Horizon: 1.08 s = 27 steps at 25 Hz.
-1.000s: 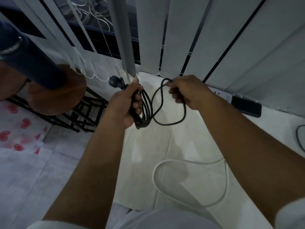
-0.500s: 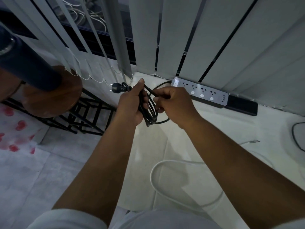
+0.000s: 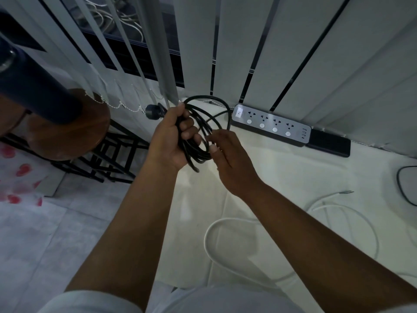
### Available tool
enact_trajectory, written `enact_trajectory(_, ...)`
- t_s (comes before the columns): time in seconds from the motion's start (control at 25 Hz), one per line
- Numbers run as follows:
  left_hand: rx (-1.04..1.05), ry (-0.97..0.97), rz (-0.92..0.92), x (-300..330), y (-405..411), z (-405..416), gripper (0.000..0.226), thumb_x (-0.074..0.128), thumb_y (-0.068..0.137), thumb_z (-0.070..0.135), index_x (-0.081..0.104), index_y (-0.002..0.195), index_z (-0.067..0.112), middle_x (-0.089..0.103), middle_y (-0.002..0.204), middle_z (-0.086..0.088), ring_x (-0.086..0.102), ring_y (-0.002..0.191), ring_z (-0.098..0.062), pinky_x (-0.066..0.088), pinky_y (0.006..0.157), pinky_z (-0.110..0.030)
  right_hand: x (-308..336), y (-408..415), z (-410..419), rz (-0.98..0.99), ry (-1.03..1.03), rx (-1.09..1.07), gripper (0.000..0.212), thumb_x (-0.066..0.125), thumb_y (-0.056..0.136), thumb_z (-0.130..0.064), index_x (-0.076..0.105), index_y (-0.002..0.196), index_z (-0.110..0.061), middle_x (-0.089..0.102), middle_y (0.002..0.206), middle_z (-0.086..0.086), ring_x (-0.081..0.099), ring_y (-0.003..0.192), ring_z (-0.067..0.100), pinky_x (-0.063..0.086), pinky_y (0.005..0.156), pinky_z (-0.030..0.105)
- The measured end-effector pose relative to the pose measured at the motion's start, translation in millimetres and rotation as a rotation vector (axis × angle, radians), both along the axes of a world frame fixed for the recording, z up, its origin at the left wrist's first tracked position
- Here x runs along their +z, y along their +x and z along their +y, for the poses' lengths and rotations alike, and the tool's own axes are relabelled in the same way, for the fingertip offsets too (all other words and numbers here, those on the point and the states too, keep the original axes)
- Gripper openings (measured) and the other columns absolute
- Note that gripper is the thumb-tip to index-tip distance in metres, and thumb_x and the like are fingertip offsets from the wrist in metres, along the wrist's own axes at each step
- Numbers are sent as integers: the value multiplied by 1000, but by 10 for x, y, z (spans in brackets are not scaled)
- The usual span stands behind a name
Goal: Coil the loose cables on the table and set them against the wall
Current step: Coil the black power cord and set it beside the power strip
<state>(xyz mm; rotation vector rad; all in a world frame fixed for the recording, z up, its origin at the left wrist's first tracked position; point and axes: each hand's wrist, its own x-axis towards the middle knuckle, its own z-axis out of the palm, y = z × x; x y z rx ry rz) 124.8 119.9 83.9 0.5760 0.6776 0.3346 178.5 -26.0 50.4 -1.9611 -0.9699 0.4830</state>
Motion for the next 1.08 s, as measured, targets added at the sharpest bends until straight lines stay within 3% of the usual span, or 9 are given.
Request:
enact_trajectory(0.12, -163, 46, -106, 11, -77, 58, 30, 49, 97, 35, 49, 73, 17, 35, 41, 10, 32, 32, -4, 33, 37, -17, -75, 134, -97, -85, -90, 192, 33, 44, 102, -28, 63, 126, -15, 44, 147, 0, 55, 114, 17, 45, 96, 35)
enact_trajectory(0.24, -273, 35, -206, -37, -155, 57, 30, 51, 95, 39, 49, 75, 16, 38, 40, 11, 33, 29, -3, 31, 36, -16, -113, 197, -131, -318, -88, 249, 32, 44, 100, -32, 70, 100, -14, 49, 147, 2, 54, 108, 30, 41, 94, 40)
enact_trajectory(0.36, -339, -35, -360, -74, -199, 34, 25, 74, 81, 31, 59, 80, 12, 42, 41, 9, 38, 29, -1, 35, 35, -17, -93, 132, -91, -323, 55, 110, 19, 56, 95, -16, 68, 83, -8, 59, 136, 5, 52, 118, 32, 42, 97, 39)
enact_trajectory(0.44, -349, -18, -390, -99, -196, 34, 22, 76, 79, 29, 64, 82, 11, 43, 42, 9, 38, 30, -1, 34, 36, -17, -64, 76, -73, -358, 160, -53, 4, 65, 84, -1, 65, 87, -4, 66, 121, 8, 52, 114, 29, 45, 94, 39)
enact_trajectory(0.52, -322, 11, -357, -117, -189, 36, 16, 65, 87, 28, 66, 81, 13, 41, 42, 10, 36, 30, -1, 32, 37, -17, -5, 109, -55, -370, 247, -229, 24, 71, 74, 3, 59, 95, -1, 60, 107, 10, 52, 104, 28, 47, 90, 42)
enact_trajectory(0.64, -321, -9, -358, -148, -185, 2, 15, 62, 88, 27, 65, 81, 13, 41, 42, 9, 36, 31, -1, 32, 38, -17, 130, 280, -4, -228, 282, -436, 42, 73, 81, -7, 53, 117, -4, 51, 113, 7, 54, 102, 18, 52, 85, 31)
enact_trajectory(0.88, -360, -47, -384, -161, -163, -148, 21, 78, 72, 21, 62, 82, 12, 43, 47, 8, 37, 34, -2, 35, 41, -18, 181, 457, 16, -114, 178, -338, 28, 54, 98, -7, 67, 123, -9, 72, 112, 3, 61, 99, -1, 45, 90, 8)
enact_trajectory(1.0, -347, -50, -330, -145, -165, -127, 16, 65, 85, 29, 58, 84, 13, 41, 45, 10, 35, 32, -1, 29, 38, -17, 182, 501, 3, -19, 190, -227, 29, 53, 100, -9, 65, 127, -11, 71, 118, 0, 65, 108, 4, 53, 95, 26)
enact_trajectory(1.08, -339, -25, -267, -129, -157, -131, 35, 44, 95, 44, 57, 83, 14, 38, 41, 11, 33, 30, -2, 28, 37, -16, 174, 504, 14, 28, 169, -162, 29, 53, 100, -10, 66, 126, -13, 71, 119, 1, 67, 109, 10, 57, 91, 38)
